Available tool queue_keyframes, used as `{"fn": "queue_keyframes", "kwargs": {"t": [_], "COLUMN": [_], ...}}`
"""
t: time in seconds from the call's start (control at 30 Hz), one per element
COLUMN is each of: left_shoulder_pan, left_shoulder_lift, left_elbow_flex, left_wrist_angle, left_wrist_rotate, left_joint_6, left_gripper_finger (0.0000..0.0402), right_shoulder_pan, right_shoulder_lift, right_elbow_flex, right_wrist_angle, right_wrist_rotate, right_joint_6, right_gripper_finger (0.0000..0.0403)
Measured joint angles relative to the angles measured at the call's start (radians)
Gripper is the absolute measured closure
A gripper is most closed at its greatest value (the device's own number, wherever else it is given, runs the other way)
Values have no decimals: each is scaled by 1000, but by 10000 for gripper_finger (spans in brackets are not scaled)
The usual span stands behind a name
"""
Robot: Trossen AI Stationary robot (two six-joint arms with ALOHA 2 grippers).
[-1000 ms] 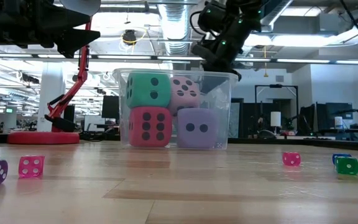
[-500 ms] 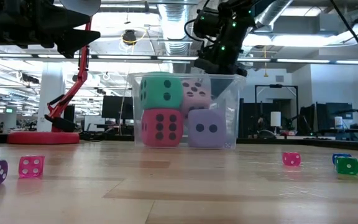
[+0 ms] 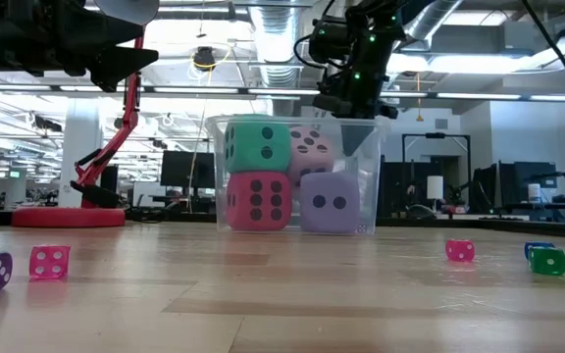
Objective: Pick & Place Dice
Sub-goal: Adjust the transparent bin
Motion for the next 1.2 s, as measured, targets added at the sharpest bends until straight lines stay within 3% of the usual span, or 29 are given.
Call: {"fn": "queue_keyframes", "kwargs": {"t": [0.2,0.63,1.2], "left_shoulder_pan": [0,0,0], "left_shoulder_lift": [0,0,0], "left_elbow_flex": [0,0,0], "left_wrist_angle": [0,0,0], "left_wrist_rotate": [0,0,0], "left_joint_6": [0,0,6], "left_gripper_finger": [128,128,128], "right_shoulder_pan": [25,129,186], "right_shoulder_lift": [-38,-265,-534], "right_elbow_flex": [0,-9,-457], "right_wrist_angle": [46,60,379], "right_wrist_rotate": [-5,-7,-6], "right_joint_6": [-19,-93,-123], "right_gripper_finger": [403,403,403]}}
